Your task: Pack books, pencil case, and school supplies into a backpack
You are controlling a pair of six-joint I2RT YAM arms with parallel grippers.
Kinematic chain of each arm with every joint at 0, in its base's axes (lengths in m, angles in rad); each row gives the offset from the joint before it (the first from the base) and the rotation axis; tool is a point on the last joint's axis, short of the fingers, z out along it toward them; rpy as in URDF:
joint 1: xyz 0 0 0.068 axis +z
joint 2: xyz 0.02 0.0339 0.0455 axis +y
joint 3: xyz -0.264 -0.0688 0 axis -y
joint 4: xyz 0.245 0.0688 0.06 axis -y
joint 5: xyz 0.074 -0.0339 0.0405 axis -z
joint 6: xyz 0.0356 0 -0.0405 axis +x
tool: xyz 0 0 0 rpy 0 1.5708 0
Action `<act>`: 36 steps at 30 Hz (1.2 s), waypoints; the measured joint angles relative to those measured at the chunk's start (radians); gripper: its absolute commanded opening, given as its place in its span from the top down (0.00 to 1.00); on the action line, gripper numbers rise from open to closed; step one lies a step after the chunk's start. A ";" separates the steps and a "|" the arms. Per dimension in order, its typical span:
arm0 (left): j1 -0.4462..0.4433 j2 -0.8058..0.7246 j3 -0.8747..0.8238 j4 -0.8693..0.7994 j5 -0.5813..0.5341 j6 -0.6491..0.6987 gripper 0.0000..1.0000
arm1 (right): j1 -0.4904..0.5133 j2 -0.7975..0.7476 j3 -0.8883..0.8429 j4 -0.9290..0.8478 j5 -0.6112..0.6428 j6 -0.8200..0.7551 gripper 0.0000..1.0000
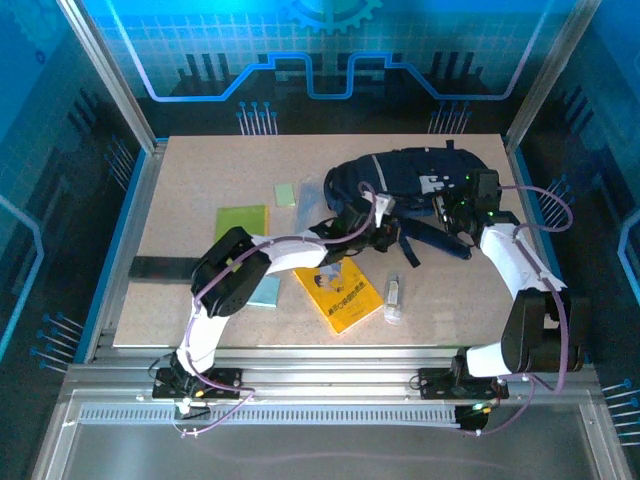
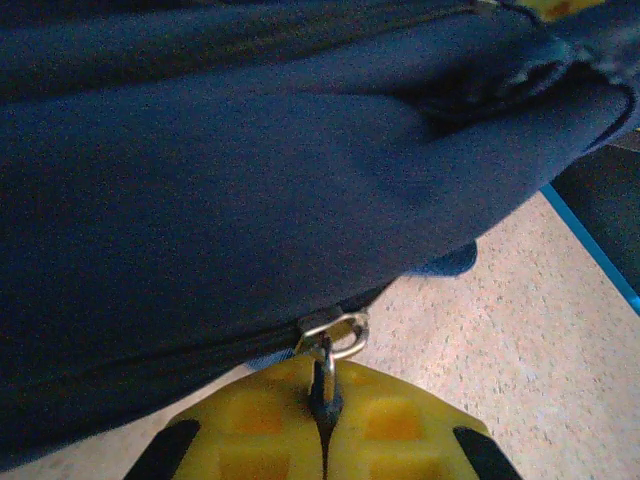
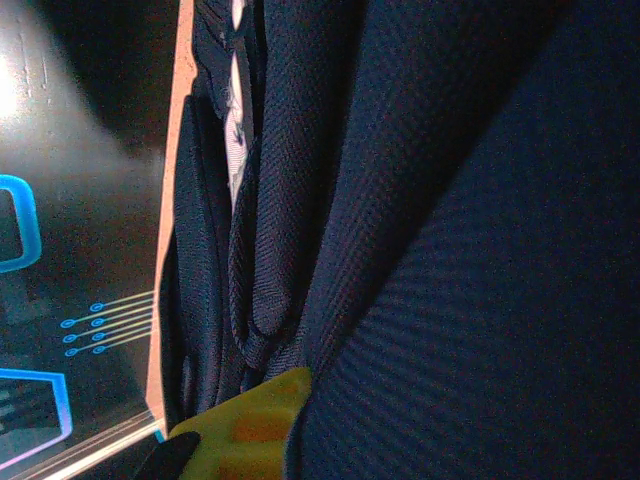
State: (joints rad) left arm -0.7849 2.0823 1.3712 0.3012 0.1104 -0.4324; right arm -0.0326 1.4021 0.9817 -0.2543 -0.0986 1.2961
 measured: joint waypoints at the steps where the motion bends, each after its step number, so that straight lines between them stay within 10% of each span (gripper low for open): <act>1: 0.010 -0.009 -0.006 -0.011 0.017 -0.008 1.00 | -0.003 0.001 0.000 0.000 -0.002 -0.013 1.00; 20: 0.187 -0.100 -0.008 -0.320 0.293 0.108 1.00 | -0.109 0.232 0.236 -0.102 -0.148 -0.407 1.00; 22: 0.186 -0.101 0.013 -0.352 0.327 0.119 1.00 | -0.115 0.280 0.278 -0.119 -0.169 -0.435 0.89; 27: 0.176 -0.095 0.115 -0.424 0.382 0.119 1.00 | -0.126 0.344 0.354 -0.150 -0.185 -0.473 0.21; 36: 0.126 0.085 0.472 -0.497 0.435 0.083 1.00 | -0.152 0.269 0.320 -0.193 -0.210 -0.500 0.01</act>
State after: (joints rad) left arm -0.6594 2.1677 1.8427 -0.1963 0.5453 -0.3496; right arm -0.1848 1.6714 1.3022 -0.4469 -0.3084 0.7956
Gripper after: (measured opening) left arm 0.058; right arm 0.989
